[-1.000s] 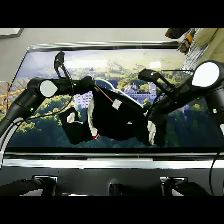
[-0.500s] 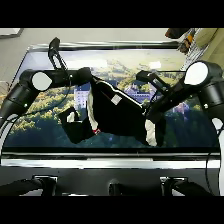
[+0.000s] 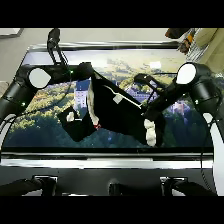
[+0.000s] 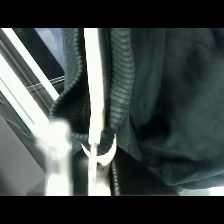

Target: Fold the clothes and pants, and hang the long-sleeved shirts on hangers.

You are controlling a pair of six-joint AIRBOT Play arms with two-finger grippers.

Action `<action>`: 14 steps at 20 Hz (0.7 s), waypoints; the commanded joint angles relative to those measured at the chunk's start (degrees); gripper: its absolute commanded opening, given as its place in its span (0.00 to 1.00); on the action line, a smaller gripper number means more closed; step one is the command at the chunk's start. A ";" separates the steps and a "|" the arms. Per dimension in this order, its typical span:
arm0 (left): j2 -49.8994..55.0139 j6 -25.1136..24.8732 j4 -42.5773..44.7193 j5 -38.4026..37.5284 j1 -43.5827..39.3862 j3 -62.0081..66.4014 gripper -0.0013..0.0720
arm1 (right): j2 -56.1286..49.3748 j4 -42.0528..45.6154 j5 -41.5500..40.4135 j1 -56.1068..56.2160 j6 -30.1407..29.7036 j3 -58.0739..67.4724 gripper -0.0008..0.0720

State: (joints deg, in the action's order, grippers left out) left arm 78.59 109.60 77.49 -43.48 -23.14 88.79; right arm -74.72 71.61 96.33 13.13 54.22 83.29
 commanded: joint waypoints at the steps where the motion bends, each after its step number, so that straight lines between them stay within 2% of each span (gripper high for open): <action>1: -0.04 -0.35 -0.92 -0.66 -2.08 0.22 0.06 | -0.94 -1.25 -4.94 0.00 0.50 0.02 0.07; 9: 1.40 -0.11 -0.96 -0.63 -8.46 0.20 0.06 | -1.05 -7.89 -11.43 0.02 0.63 0.04 0.07; 14: 1.51 -0.15 -0.96 -0.96 -13.40 0.22 0.06 | -1.05 -5.70 -12.24 4.09 0.20 0.04 0.07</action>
State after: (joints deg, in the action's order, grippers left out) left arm 80.03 109.43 76.86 -43.99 -33.89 88.99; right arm -75.72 65.32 85.65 15.11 54.78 83.26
